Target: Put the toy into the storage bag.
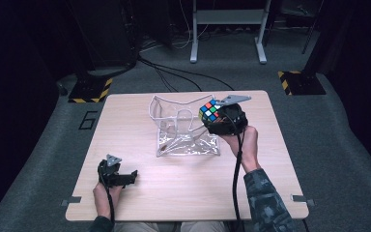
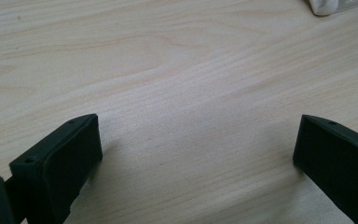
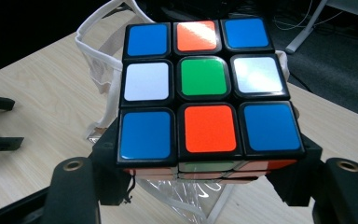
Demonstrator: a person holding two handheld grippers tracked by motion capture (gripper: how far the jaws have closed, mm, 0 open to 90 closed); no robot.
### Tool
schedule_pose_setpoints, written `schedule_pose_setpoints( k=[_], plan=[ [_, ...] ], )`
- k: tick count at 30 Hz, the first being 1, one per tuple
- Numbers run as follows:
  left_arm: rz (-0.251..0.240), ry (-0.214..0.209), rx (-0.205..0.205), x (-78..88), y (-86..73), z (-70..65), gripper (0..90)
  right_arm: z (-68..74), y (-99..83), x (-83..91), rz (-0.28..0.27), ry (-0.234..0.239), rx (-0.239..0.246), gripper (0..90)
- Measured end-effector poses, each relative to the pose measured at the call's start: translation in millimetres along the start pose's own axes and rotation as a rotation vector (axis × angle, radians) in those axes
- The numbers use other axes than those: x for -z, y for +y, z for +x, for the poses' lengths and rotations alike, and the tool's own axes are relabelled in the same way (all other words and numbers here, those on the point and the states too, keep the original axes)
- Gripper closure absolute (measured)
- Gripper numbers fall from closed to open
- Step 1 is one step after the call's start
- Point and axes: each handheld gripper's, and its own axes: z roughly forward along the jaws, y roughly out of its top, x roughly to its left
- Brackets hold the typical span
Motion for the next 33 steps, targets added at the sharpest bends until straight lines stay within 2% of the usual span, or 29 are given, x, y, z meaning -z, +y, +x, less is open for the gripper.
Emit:
schedule_pose_setpoints(
  k=[9,10,12,14,19,20,22,27,33],
  plan=[
    [0.000,-0.002,0.004,0.0,-0.1,-0.2,1.0,0.2,11.9,-10.8,0.007,0.003,0.000,33.4],
    [0.000,-0.002,0.004,-0.1,-0.1,-0.2,1.0,-0.2,13.2,-12.0,0.010,0.005,0.015,33.4],
    [0.000,-0.002,0.004,0.0,-0.1,-0.2,1.0,1.4,15.8,-14.5,0.014,0.006,0.007,33.4],
    [0.000,-0.001,0.003,0.1,-0.1,-0.2,1.1,1.2,18.0,-17.5,0.016,0.006,0.023,33.4],
    [0.000,-0.002,0.002,0.1,-0.1,-0.2,1.2,2.5,20.9,-25.9,0.031,0.009,0.012,33.4],
    [0.000,-0.002,0.002,0.1,-0.1,-0.2,1.2,1.7,21.2,-27.8,0.032,0.009,0.022,33.4],
    [0.000,-0.002,0.002,0.1,-0.1,-0.2,1.2,2.9,21.8,-30.7,0.043,0.010,0.004,33.4],
    [0.000,-0.002,0.002,0.1,-0.1,-0.2,1.2,2.2,23.9,-38.4,0.049,0.013,0.016,33.4],
    [0.000,-0.001,0.000,0.3,-0.1,-0.2,1.4,0.7,25.4,-45.9,0.060,0.015,0.005,33.4]
  ],
)
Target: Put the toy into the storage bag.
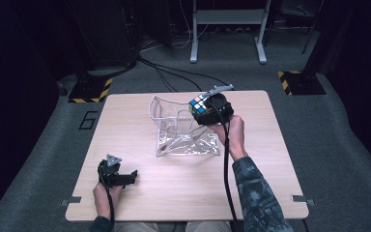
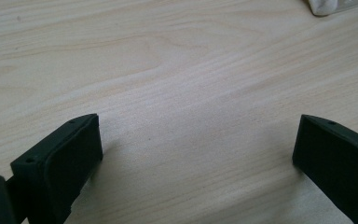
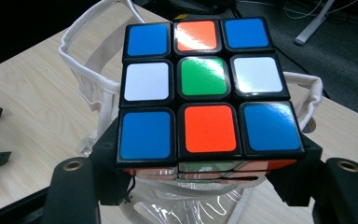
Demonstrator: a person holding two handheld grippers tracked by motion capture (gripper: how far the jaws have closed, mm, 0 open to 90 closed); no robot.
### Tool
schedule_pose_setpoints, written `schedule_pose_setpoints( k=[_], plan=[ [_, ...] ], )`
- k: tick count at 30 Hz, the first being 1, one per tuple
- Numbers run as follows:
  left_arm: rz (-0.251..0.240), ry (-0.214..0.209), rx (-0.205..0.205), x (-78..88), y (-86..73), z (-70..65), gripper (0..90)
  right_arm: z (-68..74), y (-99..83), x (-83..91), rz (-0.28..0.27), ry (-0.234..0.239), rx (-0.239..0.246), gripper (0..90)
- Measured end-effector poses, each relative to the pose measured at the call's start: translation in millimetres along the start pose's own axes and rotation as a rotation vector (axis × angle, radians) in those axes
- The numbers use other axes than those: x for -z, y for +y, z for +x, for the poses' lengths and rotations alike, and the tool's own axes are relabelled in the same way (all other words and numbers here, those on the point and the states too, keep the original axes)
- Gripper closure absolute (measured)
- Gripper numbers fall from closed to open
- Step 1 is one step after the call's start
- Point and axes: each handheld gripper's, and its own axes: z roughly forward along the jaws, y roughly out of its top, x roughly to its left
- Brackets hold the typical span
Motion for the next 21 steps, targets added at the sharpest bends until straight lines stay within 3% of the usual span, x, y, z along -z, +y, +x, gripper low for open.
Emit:
schedule_pose_setpoints(
  k=[6,9,21],
  plan=[
    [0.000,-0.002,0.002,-0.3,0.2,0.2,1.4,-1.9,1.1,-8.3,0.021,-0.001,0.011,33.4],
    [-0.001,-0.002,0.002,-0.3,0.1,0.0,1.5,-2.3,1.5,-12.8,0.030,-0.002,-0.016,33.4],
    [0.005,-0.003,-0.005,0.1,0.2,0.5,1.5,-7.6,3.9,-31.5,0.082,-0.009,-0.026,33.4]
  ],
)
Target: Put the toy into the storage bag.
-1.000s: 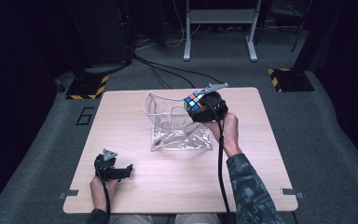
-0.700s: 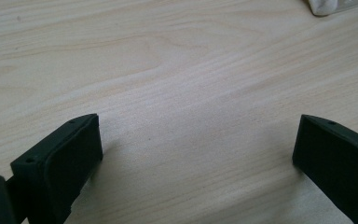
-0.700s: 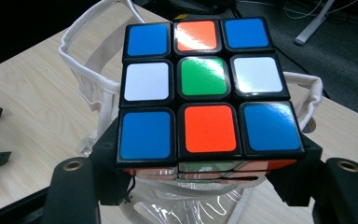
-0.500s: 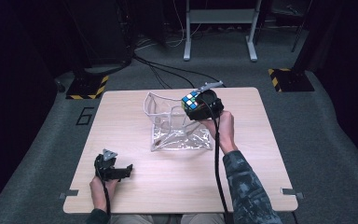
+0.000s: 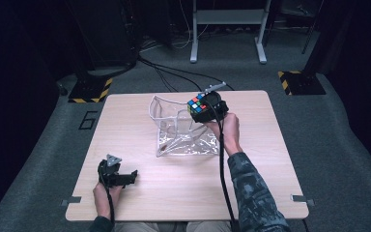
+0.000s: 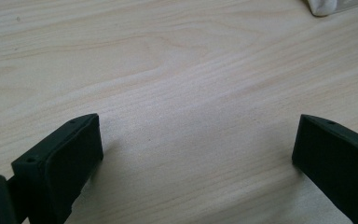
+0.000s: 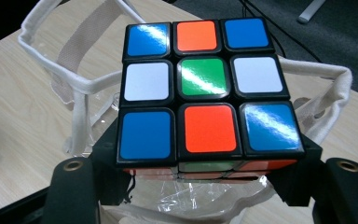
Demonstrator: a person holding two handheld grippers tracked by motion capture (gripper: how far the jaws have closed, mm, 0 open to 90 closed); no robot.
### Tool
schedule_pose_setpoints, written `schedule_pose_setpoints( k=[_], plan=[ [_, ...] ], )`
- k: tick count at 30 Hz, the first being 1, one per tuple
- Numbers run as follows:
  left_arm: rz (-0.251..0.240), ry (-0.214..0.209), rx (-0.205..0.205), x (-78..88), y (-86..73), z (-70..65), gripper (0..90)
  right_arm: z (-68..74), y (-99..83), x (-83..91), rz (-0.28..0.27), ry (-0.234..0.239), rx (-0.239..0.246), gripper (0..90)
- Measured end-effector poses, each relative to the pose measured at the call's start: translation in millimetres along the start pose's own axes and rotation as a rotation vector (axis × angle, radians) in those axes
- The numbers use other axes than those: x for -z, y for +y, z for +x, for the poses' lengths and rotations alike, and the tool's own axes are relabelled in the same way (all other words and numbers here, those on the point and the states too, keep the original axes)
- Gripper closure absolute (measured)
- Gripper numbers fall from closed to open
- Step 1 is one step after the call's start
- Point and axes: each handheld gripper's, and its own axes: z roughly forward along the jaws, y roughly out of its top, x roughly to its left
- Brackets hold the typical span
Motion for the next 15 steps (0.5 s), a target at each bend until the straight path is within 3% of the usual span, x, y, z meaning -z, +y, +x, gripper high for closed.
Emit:
schedule_pose_setpoints(
  k=[15],
  plan=[
    [-0.001,0.000,0.001,-0.1,0.0,0.0,1.6,-9.7,-1.9,-11.8,0.057,-0.038,-0.047,33.4]
  ],
)
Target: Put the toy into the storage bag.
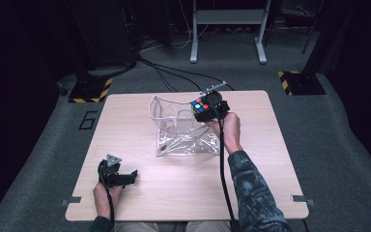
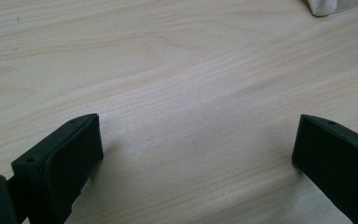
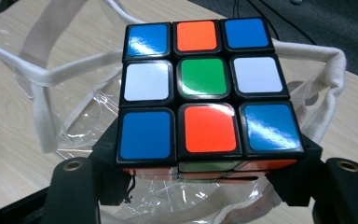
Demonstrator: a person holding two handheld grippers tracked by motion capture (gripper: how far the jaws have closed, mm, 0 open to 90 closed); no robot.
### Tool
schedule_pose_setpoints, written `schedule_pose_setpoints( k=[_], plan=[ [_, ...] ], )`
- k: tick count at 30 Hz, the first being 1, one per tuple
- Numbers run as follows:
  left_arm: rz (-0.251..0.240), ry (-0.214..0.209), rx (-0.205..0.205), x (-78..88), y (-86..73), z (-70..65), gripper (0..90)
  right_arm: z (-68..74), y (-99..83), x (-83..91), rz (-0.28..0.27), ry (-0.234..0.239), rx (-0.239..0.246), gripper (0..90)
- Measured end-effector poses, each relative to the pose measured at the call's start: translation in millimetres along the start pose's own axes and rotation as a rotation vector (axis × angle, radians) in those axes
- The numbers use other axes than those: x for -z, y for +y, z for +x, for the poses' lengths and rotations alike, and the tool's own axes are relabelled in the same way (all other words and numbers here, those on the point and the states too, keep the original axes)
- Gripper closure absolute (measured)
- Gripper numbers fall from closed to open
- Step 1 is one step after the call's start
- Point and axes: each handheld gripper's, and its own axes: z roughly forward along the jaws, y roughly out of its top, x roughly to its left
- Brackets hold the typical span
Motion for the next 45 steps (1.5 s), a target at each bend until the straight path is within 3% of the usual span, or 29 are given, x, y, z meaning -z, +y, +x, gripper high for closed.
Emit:
schedule_pose_setpoints(
  k=[10,24,30,31,33,35,38,45],
  plan=[
    [0.008,-0.001,-0.006,0.5,0.2,0.4,1.6,-3.1,-1.0,-6.6,0.035,-0.030,-0.033,33.3],
    [0.007,0.000,-0.006,0.5,0.2,0.4,1.5,-1.6,-1.0,-16.4,0.107,-0.043,-0.023,33.2],
    [0.003,0.000,-0.001,0.2,0.1,0.0,1.6,-0.5,-0.9,-17.2,0.102,-0.046,-0.028,32.8],
    [0.004,0.000,-0.005,0.3,0.1,0.3,1.6,-0.9,-1.1,-16.3,0.098,-0.038,-0.031,30.7],
    [0.000,0.001,-0.001,0.0,0.0,0.0,1.5,-0.5,-0.9,-13.7,0.078,-0.033,-0.027,17.5],
    [0.002,0.001,-0.003,0.1,0.0,0.1,1.5,2.2,0.1,-10.3,0.073,-0.031,-0.009,12.9],
    [0.002,0.000,-0.001,0.2,0.1,-0.1,1.6,5.1,0.6,-4.0,0.047,-0.007,0.014,8.0],
    [0.001,0.000,-0.003,0.1,0.0,0.1,1.7,11.6,-2.0,14.9,-0.008,0.032,0.015,3.2]
  ],
)
